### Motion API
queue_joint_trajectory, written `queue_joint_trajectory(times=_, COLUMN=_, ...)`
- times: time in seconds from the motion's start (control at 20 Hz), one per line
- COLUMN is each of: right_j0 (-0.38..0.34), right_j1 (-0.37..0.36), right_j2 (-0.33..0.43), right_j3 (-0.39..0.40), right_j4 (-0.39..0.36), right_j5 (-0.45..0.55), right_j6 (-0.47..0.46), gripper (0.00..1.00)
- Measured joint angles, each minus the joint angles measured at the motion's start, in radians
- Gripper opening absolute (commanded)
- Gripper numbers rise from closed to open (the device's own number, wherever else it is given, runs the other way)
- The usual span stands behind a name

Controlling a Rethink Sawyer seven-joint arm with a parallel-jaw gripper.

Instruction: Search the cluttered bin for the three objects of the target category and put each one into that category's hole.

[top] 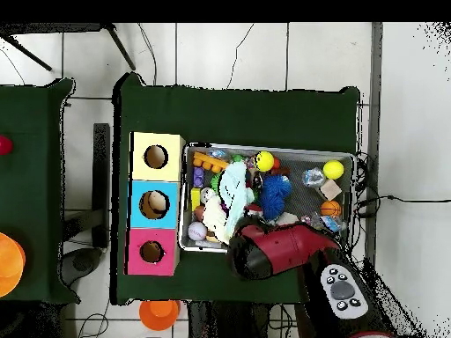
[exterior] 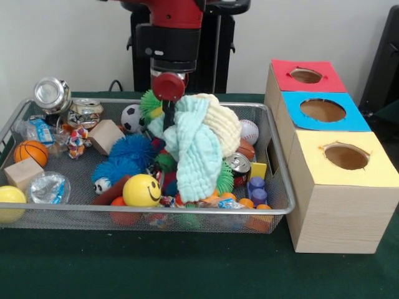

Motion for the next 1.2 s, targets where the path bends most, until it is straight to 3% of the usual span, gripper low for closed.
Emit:
queue_joint_trajectory(times=0.45, right_j0=0.117, right_j1=-0.017, right_j2=-0.181, right_j3=-0.019, right_j4=-0.035, right_j5=0.058, right_j6=0.0, gripper=1.0)
queue_joint_trajectory(times=1.2, right_j0=0.149, right_j1=0.03, right_j2=-0.314, right_j3=-0.068, right_j4=-0.083, right_j5=0.111, right_j6=0.0, gripper=1.0)
